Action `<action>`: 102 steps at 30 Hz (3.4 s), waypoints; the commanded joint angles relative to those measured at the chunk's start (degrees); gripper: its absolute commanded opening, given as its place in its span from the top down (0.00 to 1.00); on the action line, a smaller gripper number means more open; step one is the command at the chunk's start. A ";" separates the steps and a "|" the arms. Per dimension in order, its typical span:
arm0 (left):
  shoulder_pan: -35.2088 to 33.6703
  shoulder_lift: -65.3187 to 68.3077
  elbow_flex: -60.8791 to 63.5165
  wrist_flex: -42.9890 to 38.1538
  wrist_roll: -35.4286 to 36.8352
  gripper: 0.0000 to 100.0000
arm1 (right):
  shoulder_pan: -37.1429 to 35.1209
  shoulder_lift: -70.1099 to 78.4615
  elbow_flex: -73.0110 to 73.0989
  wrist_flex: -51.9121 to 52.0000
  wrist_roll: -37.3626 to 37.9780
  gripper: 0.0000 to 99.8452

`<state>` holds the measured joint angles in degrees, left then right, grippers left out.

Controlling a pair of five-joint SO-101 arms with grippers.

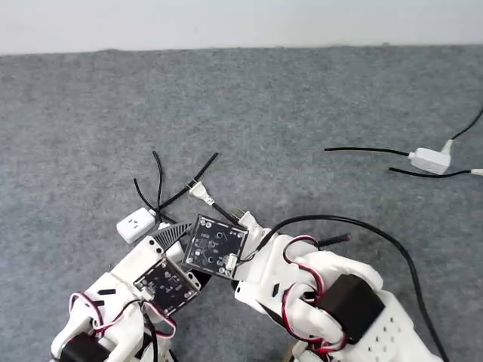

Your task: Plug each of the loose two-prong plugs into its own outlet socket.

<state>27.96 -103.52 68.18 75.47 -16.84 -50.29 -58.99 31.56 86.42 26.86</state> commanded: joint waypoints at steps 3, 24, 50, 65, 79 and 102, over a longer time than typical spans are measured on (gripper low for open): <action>3.78 -0.79 0.48 -0.79 0.70 0.80 | -0.66 -0.92 -6.15 -2.42 0.26 0.99; -11.96 -0.79 1.71 -4.92 0.88 0.80 | 4.00 -3.12 -3.96 1.10 -2.37 0.99; -20.22 -0.79 20.26 -31.21 14.77 0.79 | 19.56 -2.68 27.08 -45.32 -23.38 0.90; -20.13 -0.88 18.15 -31.91 23.65 0.79 | 5.85 -2.77 31.56 -58.95 -17.05 0.90; -19.78 -0.88 18.51 -35.78 24.79 0.79 | 5.58 -4.70 33.85 -63.25 -17.05 0.90; -17.05 -0.79 22.02 -42.29 25.05 0.80 | -2.24 -22.29 51.52 -71.60 19.25 0.90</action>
<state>10.81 -103.52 90.86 36.79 7.34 -49.23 -81.49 82.29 15.03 41.89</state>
